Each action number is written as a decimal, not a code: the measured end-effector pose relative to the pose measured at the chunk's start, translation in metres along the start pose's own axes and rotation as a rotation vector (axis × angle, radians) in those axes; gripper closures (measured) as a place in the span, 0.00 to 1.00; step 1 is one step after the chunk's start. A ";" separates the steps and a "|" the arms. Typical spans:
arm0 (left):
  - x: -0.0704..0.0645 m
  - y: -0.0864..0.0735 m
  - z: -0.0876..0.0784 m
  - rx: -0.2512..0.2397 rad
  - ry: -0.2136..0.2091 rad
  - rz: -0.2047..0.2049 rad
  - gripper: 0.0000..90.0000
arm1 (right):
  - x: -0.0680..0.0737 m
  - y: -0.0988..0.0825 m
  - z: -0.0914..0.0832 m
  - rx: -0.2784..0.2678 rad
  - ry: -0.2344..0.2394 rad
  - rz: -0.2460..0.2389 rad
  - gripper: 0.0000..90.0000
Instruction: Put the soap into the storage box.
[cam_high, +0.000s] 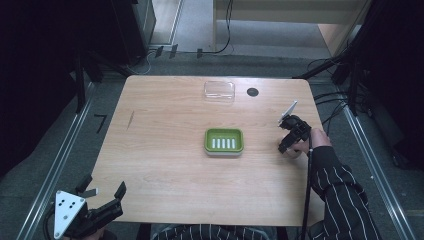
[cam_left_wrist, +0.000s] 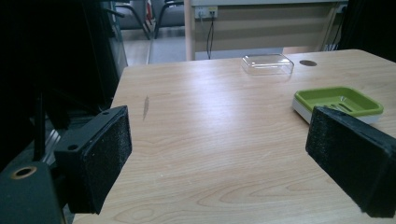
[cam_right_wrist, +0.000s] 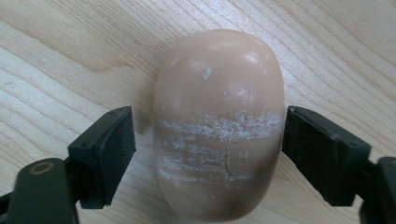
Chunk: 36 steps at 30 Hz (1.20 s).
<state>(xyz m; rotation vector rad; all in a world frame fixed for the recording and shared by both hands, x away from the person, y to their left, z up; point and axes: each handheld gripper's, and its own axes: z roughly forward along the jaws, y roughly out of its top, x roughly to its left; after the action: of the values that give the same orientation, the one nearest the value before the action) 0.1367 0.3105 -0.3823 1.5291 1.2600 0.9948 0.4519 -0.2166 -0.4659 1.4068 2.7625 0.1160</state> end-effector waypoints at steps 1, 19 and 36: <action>0.000 0.000 0.000 0.000 0.000 0.000 0.08 | 0.000 0.000 0.000 -0.003 0.000 0.001 0.22; 0.000 0.000 0.000 -0.002 0.000 -0.001 0.08 | -0.004 -0.001 0.004 -0.006 0.007 0.011 0.37; 0.000 0.000 -0.001 -0.002 0.000 -0.001 0.08 | -0.003 -0.002 0.001 0.006 0.002 -0.001 0.37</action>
<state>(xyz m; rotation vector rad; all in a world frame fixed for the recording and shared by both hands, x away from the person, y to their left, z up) 0.1360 0.3110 -0.3823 1.5263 1.2596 0.9952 0.4524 -0.2205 -0.4669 1.4071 2.7672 0.1091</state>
